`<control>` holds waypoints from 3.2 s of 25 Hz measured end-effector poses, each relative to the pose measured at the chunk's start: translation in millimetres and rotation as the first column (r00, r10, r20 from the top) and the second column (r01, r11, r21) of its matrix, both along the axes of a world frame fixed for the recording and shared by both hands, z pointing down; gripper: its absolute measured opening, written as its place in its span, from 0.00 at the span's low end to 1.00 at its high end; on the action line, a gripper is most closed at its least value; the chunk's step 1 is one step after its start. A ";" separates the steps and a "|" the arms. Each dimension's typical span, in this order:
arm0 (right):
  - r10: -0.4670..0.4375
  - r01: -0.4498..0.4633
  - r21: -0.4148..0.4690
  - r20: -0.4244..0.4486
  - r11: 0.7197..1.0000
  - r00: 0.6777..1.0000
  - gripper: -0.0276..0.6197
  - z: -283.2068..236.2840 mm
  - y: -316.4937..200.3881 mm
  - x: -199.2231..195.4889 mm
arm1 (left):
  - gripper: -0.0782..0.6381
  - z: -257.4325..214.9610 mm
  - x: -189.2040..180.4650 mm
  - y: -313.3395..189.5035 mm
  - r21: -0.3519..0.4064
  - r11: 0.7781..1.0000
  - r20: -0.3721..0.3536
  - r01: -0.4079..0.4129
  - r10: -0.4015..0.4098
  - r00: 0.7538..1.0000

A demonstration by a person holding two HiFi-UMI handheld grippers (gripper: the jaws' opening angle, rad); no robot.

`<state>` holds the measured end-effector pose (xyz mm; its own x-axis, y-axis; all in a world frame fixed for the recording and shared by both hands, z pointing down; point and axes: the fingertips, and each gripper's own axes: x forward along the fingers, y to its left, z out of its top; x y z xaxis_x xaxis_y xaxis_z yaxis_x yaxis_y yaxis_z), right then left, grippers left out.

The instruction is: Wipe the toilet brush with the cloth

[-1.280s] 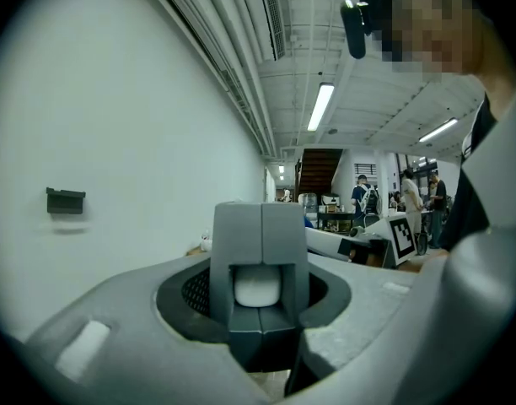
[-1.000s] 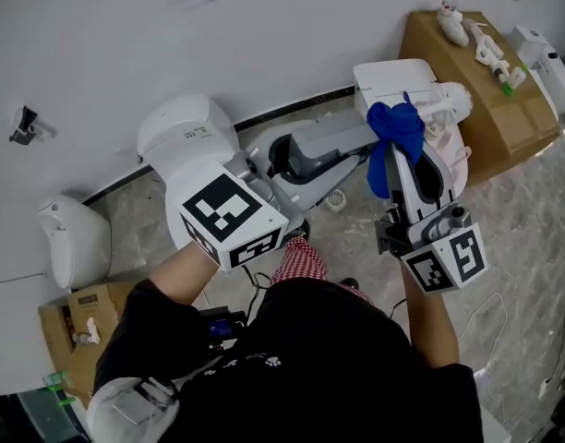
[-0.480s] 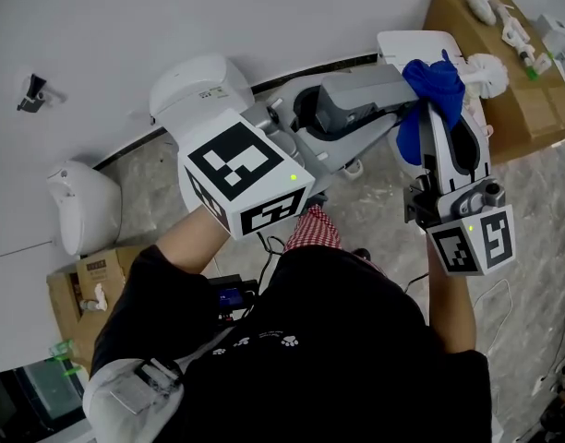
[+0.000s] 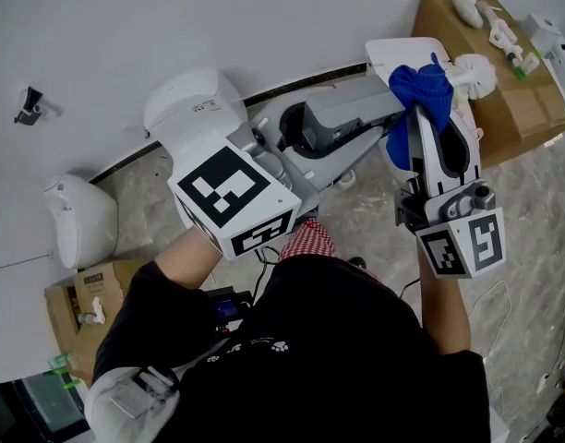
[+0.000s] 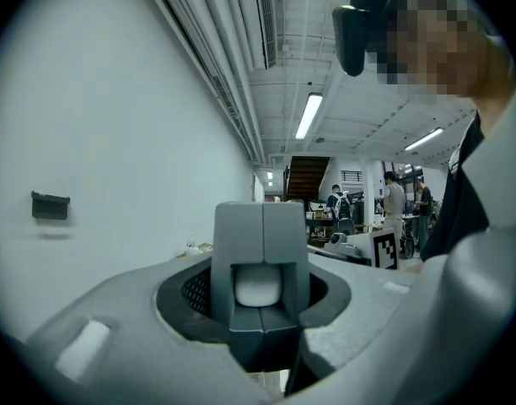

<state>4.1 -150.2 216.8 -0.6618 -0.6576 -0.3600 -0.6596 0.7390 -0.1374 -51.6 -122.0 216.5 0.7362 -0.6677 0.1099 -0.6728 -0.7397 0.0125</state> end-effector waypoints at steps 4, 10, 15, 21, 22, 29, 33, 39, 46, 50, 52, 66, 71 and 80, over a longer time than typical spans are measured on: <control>0.006 -0.006 0.023 -0.003 1.000 1.000 0.14 -5.5 3.1 4.9 | 0.34 -4.5 4.2 3.4 -0.002 1.000 -0.021 0.000 0.000 1.000; 0.020 -0.020 0.040 0.001 0.999 1.000 0.14 -11.6 8.1 13.1 | 0.34 -10.9 9.0 12.6 0.012 1.000 -0.029 0.005 -0.004 1.000; 0.025 -0.026 0.055 0.015 0.998 1.000 0.14 -14.9 14.9 23.5 | 0.34 -14.7 16.5 23.7 0.027 1.000 -0.025 0.013 -0.013 1.000; 0.032 -0.034 0.065 0.030 0.997 0.999 0.14 -13.1 23.1 43.4 | 0.34 -14.8 31.2 38.0 0.041 0.999 -0.017 0.017 -0.016 1.000; 0.035 -0.036 0.064 0.028 0.997 0.999 0.14 -15.0 23.7 41.3 | 0.34 -16.8 28.4 39.3 0.040 0.999 -0.019 0.017 -0.016 1.000; 0.048 -0.050 0.058 0.025 0.997 0.999 0.14 -18.6 28.4 45.6 | 0.34 -21.1 27.0 50.0 0.033 0.999 -0.042 0.021 -0.020 0.999; 0.053 -0.054 0.059 0.024 0.997 0.998 0.14 -19.9 32.0 51.3 | 0.34 -23.1 30.6 55.5 0.033 0.999 -0.049 0.022 -0.021 0.999; 0.069 -0.071 0.058 0.033 0.996 0.997 0.14 -17.6 37.1 67.9 | 0.34 -22.9 41.4 66.4 0.036 0.999 -0.054 0.019 -0.018 0.998; 0.078 -0.080 0.056 0.039 0.995 0.996 0.14 -16.0 39.9 82.4 | 0.34 -22.2 51.5 74.3 0.037 0.999 -0.054 0.021 -0.019 0.998; 0.079 -0.081 0.054 0.040 0.995 0.996 0.14 -16.0 41.3 88.4 | 0.34 -22.6 55.8 78.0 0.038 0.999 -0.056 0.024 -0.022 0.998; 0.082 -0.084 0.055 0.040 0.995 0.996 0.14 -16.3 41.2 90.6 | 0.34 -23.3 56.9 79.3 0.040 0.999 -0.055 0.024 -0.022 0.998; 0.111 -0.113 0.052 0.038 0.992 0.993 0.14 -14.3 35.4 89.5 | 0.34 -23.6 47.2 82.8 0.034 0.999 -0.068 0.022 -0.020 0.998; 0.123 -0.125 0.045 0.039 0.991 0.992 0.14 -15.1 25.2 89.5 | 0.34 -25.6 43.3 76.1 0.029 0.999 -0.073 0.022 -0.020 0.997; 0.141 -0.142 0.045 0.022 0.989 0.990 0.14 -13.3 13.8 88.6 | 0.34 -25.3 37.2 72.5 0.033 0.999 -0.082 0.029 -0.026 0.996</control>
<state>92.8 -136.4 203.5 -0.5564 -0.7261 -0.4040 -0.7554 0.6446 -0.1181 -14.5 -49.6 191.3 0.7233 -0.6901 0.0269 -0.6905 -0.7220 0.0434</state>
